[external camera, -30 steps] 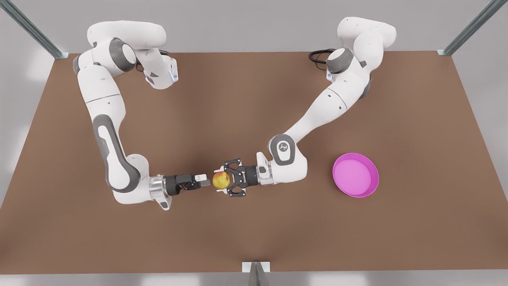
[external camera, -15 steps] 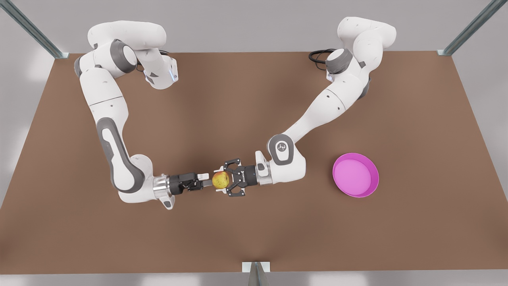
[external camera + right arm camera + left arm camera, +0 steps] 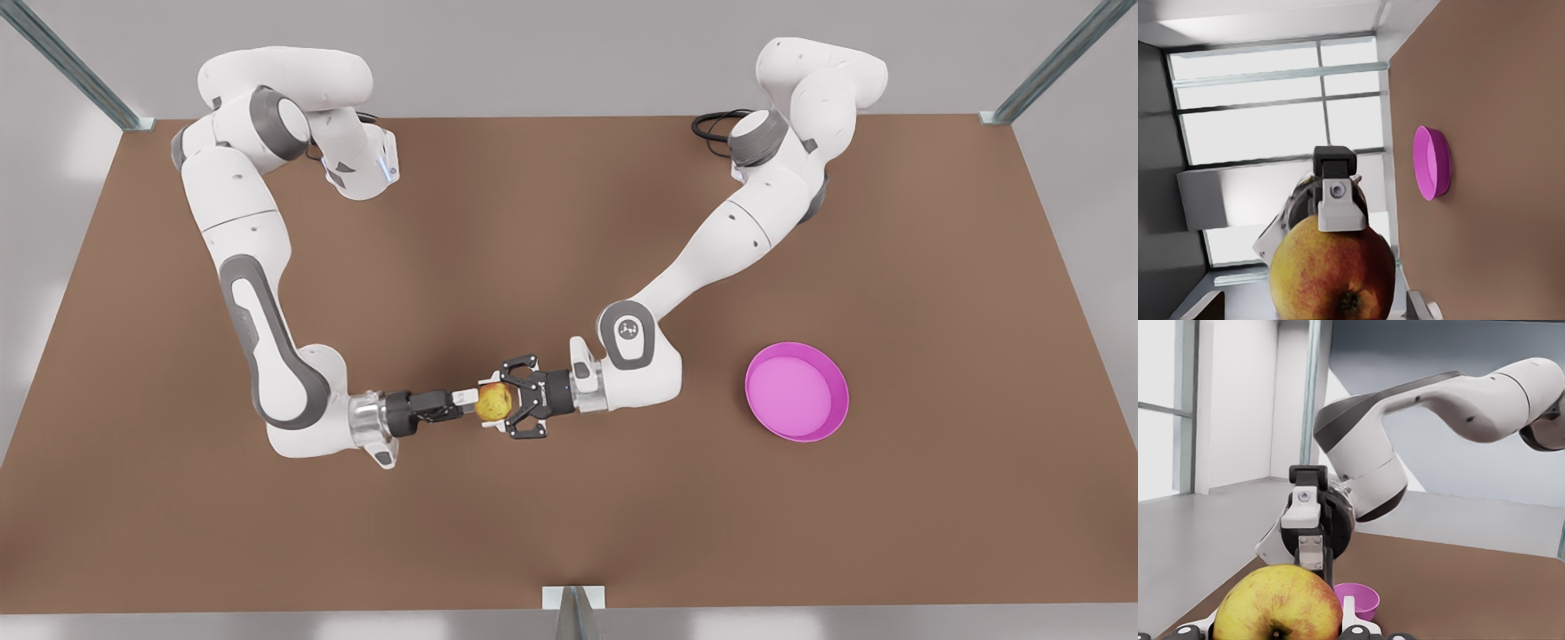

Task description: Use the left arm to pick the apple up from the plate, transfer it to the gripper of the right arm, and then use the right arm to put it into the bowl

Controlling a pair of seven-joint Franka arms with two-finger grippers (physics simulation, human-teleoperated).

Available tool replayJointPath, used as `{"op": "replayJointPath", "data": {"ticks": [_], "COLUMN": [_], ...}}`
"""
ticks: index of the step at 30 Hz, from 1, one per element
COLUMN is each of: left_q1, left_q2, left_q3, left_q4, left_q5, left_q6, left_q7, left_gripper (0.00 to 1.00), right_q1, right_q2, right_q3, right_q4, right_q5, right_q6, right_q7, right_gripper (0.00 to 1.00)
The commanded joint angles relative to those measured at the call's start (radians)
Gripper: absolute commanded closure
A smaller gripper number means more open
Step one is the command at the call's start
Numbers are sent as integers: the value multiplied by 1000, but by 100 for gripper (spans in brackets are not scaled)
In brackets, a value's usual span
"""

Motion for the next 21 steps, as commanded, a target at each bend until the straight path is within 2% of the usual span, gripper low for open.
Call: {"op": "replayJointPath", "data": {"ticks": [1,10,13,16,18,21], "left_q1": [-1,-4,-5,-5,-5,-5], "left_q2": [-2,-2,-2,-2,-2,-2], "left_q3": [-1,1,2,4,4,4], "left_q4": [0,0,0,0,0,0], "left_q5": [0,0,0,0,0,0], "left_q6": [-1,10,11,10,10,11], "left_q7": [57,57,58,63,63,65], "left_gripper": [22,22,22,22,19,19], "right_q1": [3,54,62,74,74,74], "right_q2": [0,9,6,6,4,3], "right_q3": [1,-1,1,1,1,1], "right_q4": [3,1,1,-2,-2,-2], "right_q5": [17,18,20,15,15,14], "right_q6": [20,110,115,118,118,116], "right_q7": [180,144,144,143,140,140], "right_gripper": [0,0,7,7,23,29]}}
